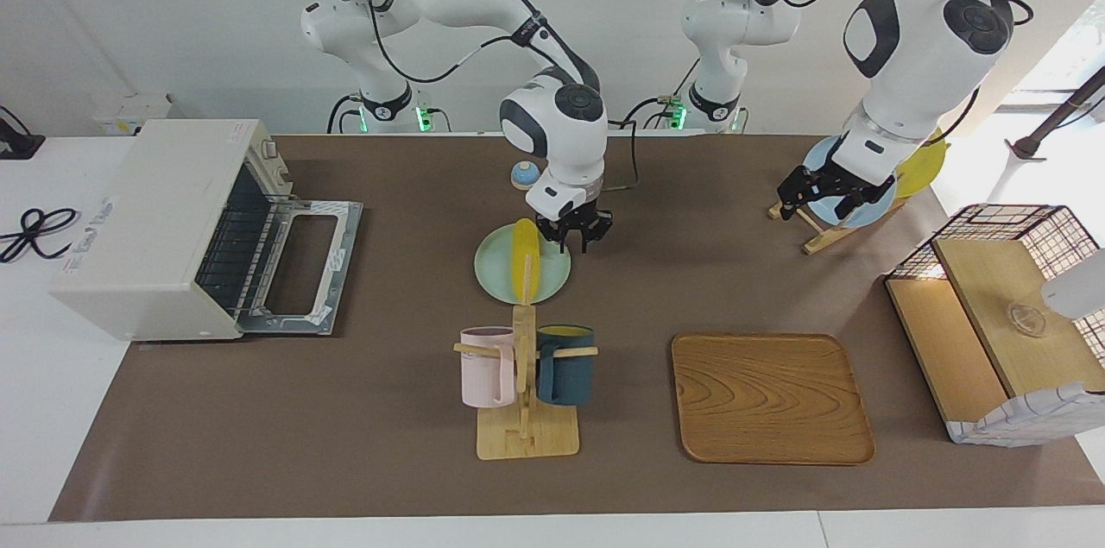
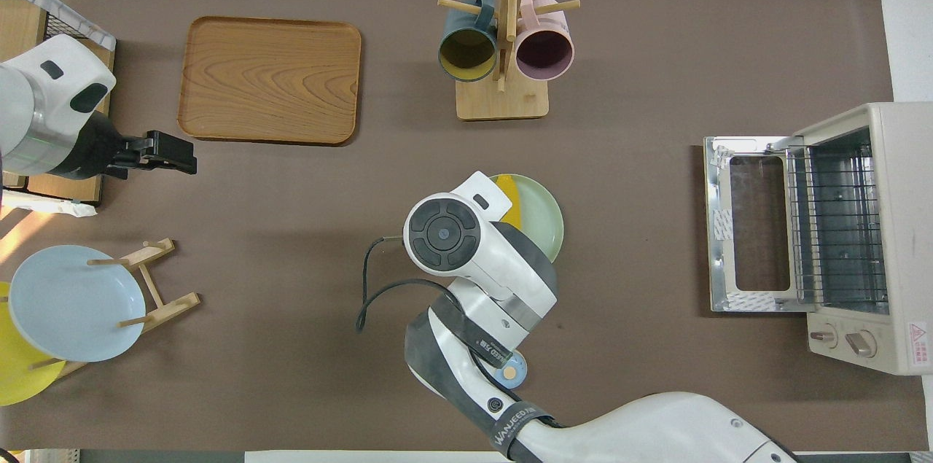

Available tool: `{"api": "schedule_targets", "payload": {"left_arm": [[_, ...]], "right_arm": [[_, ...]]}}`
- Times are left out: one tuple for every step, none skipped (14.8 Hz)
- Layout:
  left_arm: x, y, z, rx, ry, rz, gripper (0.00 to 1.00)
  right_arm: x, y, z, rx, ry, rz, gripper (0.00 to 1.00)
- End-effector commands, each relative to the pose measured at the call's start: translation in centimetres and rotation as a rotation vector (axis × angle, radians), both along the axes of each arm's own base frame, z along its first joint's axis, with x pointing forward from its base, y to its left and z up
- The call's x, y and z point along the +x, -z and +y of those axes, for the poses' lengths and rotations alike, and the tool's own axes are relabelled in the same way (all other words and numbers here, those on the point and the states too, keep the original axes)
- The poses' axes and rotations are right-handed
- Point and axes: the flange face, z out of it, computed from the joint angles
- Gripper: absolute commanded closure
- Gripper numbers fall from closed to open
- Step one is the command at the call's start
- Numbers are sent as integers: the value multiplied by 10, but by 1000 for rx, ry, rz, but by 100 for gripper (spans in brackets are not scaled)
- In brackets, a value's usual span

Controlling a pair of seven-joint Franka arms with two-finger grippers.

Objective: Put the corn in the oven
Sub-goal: 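Carry the corn with the right gripper toward the open toaster oven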

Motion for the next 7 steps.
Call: {"api": "schedule_targets", "payload": {"left_arm": [[-18,-10,4,21,18,49,0],[-20,-11,3,21,20,53,0],[-21,-12,3,21,20,52,0],[-21,-12,1,21,25,50,0],[-22,-16,-1,21,28,43,0],[-22,-19,-1,20,29,38,0],[-22,-21,-3,21,33,33,0]], "right_arm": [[1,9,0,-13,-24,-27,60],[0,11,-2,-16,-25,-25,64],[-3,13,-2,-9,-29,-31,64],[-6,18,-4,-3,-30,-34,64],[-9,23,-6,0,-33,-35,65],[-10,25,-7,0,-34,-35,66],[-10,25,-8,0,-32,-35,70]]}}
